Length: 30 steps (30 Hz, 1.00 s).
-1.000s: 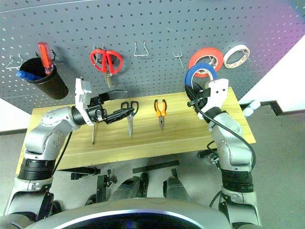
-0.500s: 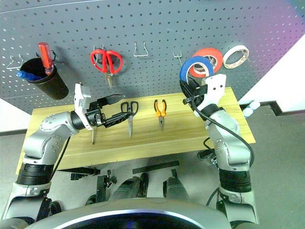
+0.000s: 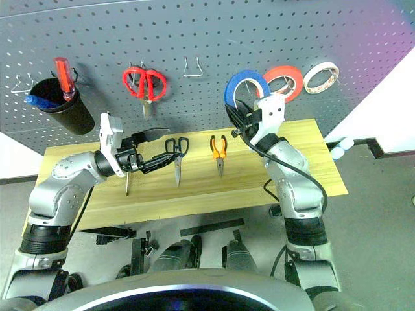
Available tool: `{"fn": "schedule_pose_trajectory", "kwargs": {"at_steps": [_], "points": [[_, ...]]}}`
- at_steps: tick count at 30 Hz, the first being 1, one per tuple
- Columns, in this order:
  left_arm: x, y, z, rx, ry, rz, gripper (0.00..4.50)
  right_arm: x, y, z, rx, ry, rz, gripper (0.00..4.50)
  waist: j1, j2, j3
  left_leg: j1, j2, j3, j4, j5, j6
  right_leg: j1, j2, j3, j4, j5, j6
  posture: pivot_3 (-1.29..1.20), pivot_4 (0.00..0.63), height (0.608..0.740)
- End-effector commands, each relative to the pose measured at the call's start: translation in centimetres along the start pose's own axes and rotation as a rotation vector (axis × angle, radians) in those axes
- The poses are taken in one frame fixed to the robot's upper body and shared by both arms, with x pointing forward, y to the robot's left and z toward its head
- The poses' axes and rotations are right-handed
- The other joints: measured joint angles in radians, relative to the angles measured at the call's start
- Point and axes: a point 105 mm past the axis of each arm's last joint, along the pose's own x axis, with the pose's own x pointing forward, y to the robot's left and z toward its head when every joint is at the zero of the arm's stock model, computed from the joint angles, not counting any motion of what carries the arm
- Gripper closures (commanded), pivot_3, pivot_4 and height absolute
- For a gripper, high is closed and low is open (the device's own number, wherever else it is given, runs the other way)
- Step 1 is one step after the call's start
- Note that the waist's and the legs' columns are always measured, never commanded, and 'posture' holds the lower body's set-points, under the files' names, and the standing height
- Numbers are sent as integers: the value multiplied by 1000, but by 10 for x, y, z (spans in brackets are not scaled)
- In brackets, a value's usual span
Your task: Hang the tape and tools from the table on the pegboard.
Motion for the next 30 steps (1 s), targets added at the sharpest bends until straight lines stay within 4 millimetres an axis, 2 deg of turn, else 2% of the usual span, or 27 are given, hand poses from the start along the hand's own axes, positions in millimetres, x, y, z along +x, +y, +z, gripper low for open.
{"fn": "schedule_pose_trajectory", "kwargs": {"at_steps": [1, 9, 17, 28, 30], "points": [[-4, -3, 11, 26, -26, 2, 0, 4, -6, 9, -54, -50, 14, 3814, 0, 0, 0, 0, 0, 0, 1, 0, 0, 0, 0, 0, 1, 0, 0, -91, 202, 740], [-4, -7, 10, 21, -17, 1, 0, 22, -11, 2, -77, -59, 41, 3814, 0, 0, 0, 0, 1, 1, 6, 0, -1, 0, 0, 0, 11, 0, 0, -72, 201, 740], [-3, -9, 10, 19, -17, 3, 0, 35, -14, -10, -65, -55, 49, 3814, 1, 0, 0, 2, 1, 2, 6, 1, -1, -1, 0, 0, 11, 0, 0, -56, 205, 740], [-5, -7, 9, 15, -13, 16, 0, 31, -17, -16, -68, -44, 44, 162, 1, 0, 0, 2, 1, 2, 6, 1, -1, -1, 0, 0, 11, 0, 0, -62, 215, 740], [-6, -7, 8, 12, -13, 19, 0, 26, -12, -20, -54, -34, 49, 14, 1, 0, 0, 2, 1, 2, 6, 1, -1, -1, 0, 0, 11, 0, 0, -66, 217, 740]]}}
